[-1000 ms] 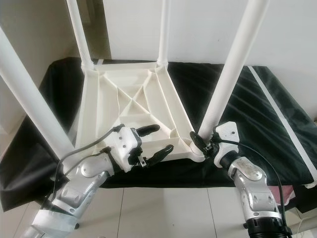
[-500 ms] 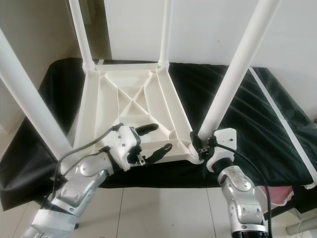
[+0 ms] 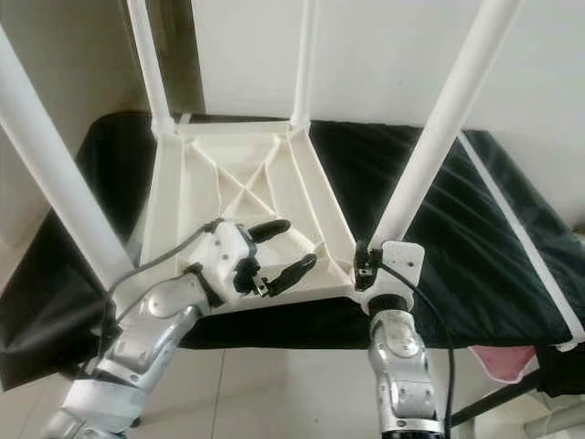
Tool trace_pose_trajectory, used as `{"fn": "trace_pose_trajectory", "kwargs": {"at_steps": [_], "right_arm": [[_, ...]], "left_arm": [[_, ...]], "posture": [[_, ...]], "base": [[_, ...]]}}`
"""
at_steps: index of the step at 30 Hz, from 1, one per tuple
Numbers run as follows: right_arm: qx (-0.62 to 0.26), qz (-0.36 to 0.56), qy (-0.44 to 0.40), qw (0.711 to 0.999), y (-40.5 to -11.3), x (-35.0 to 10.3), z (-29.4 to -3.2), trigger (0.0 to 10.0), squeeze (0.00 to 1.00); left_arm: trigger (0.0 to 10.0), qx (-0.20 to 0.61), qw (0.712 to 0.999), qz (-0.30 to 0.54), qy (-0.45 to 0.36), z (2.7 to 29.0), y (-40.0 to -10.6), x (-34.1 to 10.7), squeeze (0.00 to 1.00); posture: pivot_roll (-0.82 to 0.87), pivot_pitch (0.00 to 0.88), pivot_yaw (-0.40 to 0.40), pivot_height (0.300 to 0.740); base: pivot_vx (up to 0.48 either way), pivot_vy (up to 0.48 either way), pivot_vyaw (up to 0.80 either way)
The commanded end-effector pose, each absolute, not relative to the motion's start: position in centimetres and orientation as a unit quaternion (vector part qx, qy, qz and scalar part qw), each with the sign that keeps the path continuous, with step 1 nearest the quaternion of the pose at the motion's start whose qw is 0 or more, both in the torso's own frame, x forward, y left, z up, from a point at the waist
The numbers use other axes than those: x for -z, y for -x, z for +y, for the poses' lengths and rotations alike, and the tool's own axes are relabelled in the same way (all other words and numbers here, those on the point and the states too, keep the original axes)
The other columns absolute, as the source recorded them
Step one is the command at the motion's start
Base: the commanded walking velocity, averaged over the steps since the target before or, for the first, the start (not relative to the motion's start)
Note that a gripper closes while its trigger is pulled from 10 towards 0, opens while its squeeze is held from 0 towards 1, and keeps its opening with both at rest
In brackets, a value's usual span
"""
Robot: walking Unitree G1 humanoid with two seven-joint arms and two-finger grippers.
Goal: Building children table
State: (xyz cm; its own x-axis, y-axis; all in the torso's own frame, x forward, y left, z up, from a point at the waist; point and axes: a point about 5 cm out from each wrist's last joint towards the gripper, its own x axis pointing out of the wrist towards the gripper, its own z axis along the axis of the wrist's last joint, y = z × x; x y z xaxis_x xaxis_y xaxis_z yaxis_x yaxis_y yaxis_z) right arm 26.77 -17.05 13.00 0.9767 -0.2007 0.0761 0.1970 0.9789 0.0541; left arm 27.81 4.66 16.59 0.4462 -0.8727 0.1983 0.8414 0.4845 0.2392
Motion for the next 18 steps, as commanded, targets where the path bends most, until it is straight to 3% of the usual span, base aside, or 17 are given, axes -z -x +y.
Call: {"fn": "trace_pose_trajectory", "kwargs": {"at_steps": [1,9,15,16,17,18], "right_arm": [[0.171,0.017,-0.021,0.985,-26.4,-10.6,-17.9,10.0,0.00],[0.141,0.024,-0.045,0.989,-27.5,-10.6,-16.0,10.0,0.00],[0.134,0.000,-0.010,0.991,-27.8,-11.2,-15.9,10.0,0.00],[0.129,-0.003,-0.010,0.992,-27.9,-11.3,-15.7,10.0,0.60],[0.125,-0.005,-0.011,0.992,-27.9,-11.3,-15.6,10.0,0.97],[0.125,-0.005,-0.011,0.992,-27.9,-11.3,-15.6,10.0,0.97]], "left_arm": [[10.0,0.497,0.853,-0.150,-0.056,4.8,-28.1,-16.7,0.00],[10.0,0.498,0.852,-0.150,-0.057,4.6,-28.2,-16.8,0.00],[10.0,0.493,0.855,-0.145,-0.063,4.9,-28.5,-16.7,0.00],[10.0,0.483,0.861,-0.144,-0.065,5.0,-28.6,-16.7,0.00],[10.0,0.474,0.867,-0.141,-0.064,5.1,-28.7,-16.7,0.00],[10.0,0.474,0.867,-0.141,-0.064,5.1,-28.7,-16.7,0.00]], "posture": [[-0.06,0.000,-0.043,0.740],[-0.06,0.000,-0.021,0.740],[-0.07,0.000,-0.003,0.740],[-0.06,0.000,-0.003,0.740],[-0.06,0.000,-0.001,0.740],[-0.06,0.000,-0.001,0.740]], "base": [[0.000,0.000,0.00],[0.000,0.000,0.00],[0.000,0.000,0.00],[0.000,0.000,0.00],[0.000,0.000,0.00],[0.000,0.000,0.00]]}}
